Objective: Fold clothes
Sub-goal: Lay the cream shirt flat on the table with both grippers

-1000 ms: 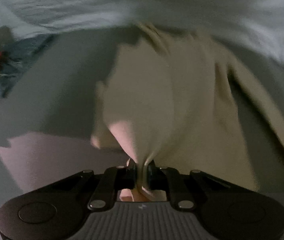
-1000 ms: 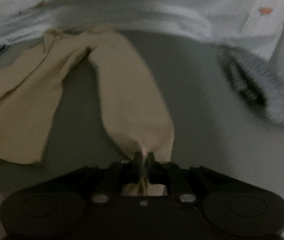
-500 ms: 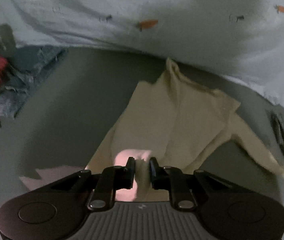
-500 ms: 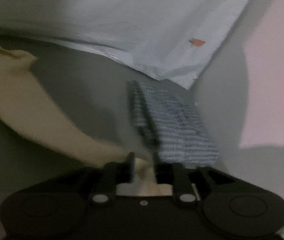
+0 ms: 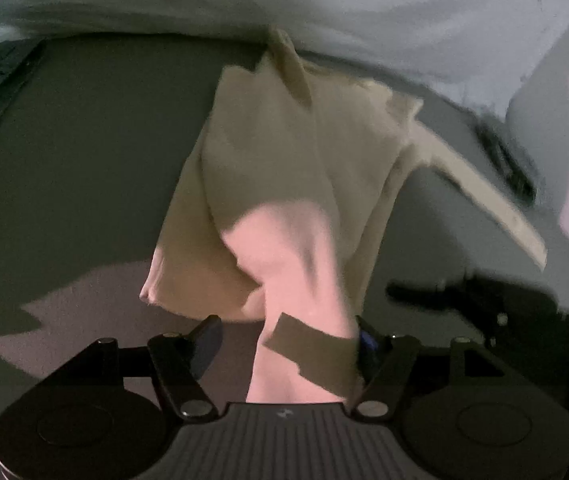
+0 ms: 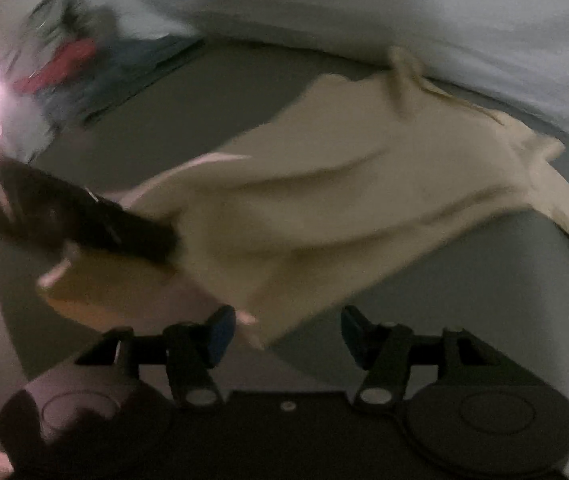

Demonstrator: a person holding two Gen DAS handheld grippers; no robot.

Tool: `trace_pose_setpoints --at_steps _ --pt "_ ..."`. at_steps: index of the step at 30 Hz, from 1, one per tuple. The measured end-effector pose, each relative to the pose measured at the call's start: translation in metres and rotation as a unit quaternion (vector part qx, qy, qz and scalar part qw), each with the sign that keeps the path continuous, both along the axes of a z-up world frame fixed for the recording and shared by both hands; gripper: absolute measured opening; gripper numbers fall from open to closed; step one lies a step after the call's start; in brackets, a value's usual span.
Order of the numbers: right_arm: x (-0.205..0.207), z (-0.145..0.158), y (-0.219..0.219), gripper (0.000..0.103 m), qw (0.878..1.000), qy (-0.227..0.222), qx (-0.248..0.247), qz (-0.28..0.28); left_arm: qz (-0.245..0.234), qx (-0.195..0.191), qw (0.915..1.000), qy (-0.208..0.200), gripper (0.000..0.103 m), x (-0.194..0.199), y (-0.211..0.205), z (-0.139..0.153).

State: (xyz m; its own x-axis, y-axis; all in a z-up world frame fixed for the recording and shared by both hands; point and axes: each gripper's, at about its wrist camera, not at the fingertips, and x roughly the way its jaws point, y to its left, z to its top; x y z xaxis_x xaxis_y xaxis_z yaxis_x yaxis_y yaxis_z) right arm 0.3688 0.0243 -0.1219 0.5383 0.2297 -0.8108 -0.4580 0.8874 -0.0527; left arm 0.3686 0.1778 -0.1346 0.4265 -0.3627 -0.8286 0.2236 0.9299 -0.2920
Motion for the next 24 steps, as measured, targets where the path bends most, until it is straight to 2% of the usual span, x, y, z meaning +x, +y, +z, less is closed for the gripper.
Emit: trace_pose_setpoints --at_steps 1,3,4,5,8,11,13,14,16,18,19,20,21,22,23,24 --pt "0.001 -0.004 0.007 0.065 1.000 -0.011 -0.027 0.009 0.005 0.003 1.0000 -0.004 0.039 -0.002 0.002 -0.002" --pt "0.004 -0.016 0.018 0.050 0.996 -0.022 -0.079 0.032 0.023 0.008 0.9997 0.000 0.007 -0.002 0.007 -0.008" --pt "0.002 -0.016 0.016 0.040 0.996 -0.030 -0.072 0.044 0.039 0.006 0.9992 -0.003 0.007 -0.002 0.014 -0.008" --pt "0.001 -0.016 0.016 0.004 0.995 -0.027 -0.073 0.057 0.047 -0.006 0.9989 -0.003 0.007 -0.001 0.021 -0.006" --pt "-0.008 -0.013 0.016 0.004 0.989 -0.055 -0.125 0.063 0.074 -0.034 0.9967 -0.008 0.007 0.000 0.050 0.010" --pt "-0.019 0.005 -0.013 0.004 0.989 -0.059 -0.133 0.027 0.111 -0.030 0.9923 -0.045 0.007 0.001 0.088 0.047" --pt "-0.026 0.022 -0.040 0.004 0.987 -0.063 -0.150 -0.003 0.147 -0.025 0.9860 -0.075 0.007 0.002 0.117 0.073" --pt "-0.029 0.031 -0.055 0.004 0.984 -0.066 -0.162 -0.023 0.170 -0.014 0.9810 -0.092 0.007 0.004 0.131 0.083" --pt "-0.032 0.045 -0.089 0.004 0.979 -0.065 -0.182 -0.072 0.225 0.041 0.9654 -0.124 0.009 0.011 0.155 0.095" --pt "-0.033 0.053 -0.123 0.005 0.972 -0.056 -0.192 -0.126 0.286 0.106 0.9447 -0.121 0.011 0.023 0.168 0.092" --pt "-0.033 0.051 -0.134 0.005 0.970 -0.047 -0.193 -0.142 0.301 0.123 0.9394 -0.108 0.015 0.027 0.171 0.087" --pt "-0.032 0.048 -0.144 0.008 0.968 -0.037 -0.195 -0.156 0.300 0.118 0.9414 -0.098 0.018 0.028 0.168 0.084" --pt "-0.031 0.046 -0.149 0.012 0.967 -0.032 -0.191 -0.165 0.287 0.095 0.9488 -0.091 0.026 0.023 0.164 0.080" --pt "-0.031 0.046 -0.153 0.018 0.968 -0.032 -0.180 -0.173 0.269 0.065 0.9573 -0.083 0.040 0.017 0.154 0.075" --pt "-0.033 0.048 -0.154 0.037 0.969 -0.037 -0.162 -0.183 0.250 0.037 0.9646 -0.074 0.050 0.010 0.145 0.070" --pt "-0.034 0.050 -0.155 0.055 0.970 -0.043 -0.142 -0.194 0.229 0.032 0.9710 -0.062 0.068 0.007 0.130 0.060"
